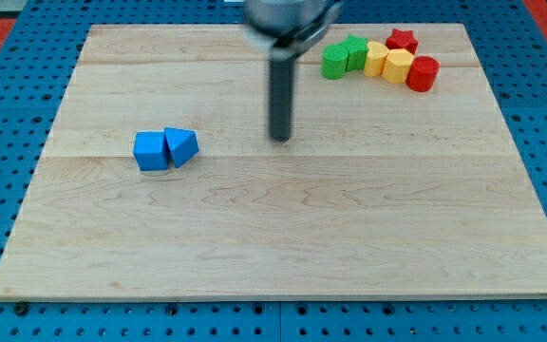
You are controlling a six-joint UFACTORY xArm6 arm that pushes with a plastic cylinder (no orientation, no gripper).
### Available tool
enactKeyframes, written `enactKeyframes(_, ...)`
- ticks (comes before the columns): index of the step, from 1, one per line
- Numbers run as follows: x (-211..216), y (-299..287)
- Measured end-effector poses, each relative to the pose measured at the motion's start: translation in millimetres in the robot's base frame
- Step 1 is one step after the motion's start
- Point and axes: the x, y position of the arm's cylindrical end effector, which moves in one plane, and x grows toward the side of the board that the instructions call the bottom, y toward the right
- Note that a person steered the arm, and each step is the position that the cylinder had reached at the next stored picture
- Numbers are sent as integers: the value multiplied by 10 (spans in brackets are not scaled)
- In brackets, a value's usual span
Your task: Push the blue blocks into the group blocks
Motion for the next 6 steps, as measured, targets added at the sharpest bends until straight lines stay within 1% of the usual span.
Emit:
enactKeyframes(1, 322, -1483)
enactKeyframes(2, 223, -2356)
enactKeyframes(3, 57, -1834)
enactKeyframes(4, -31, -1019)
enactKeyframes(5, -377, -406)
enactKeyframes(6, -584, 74)
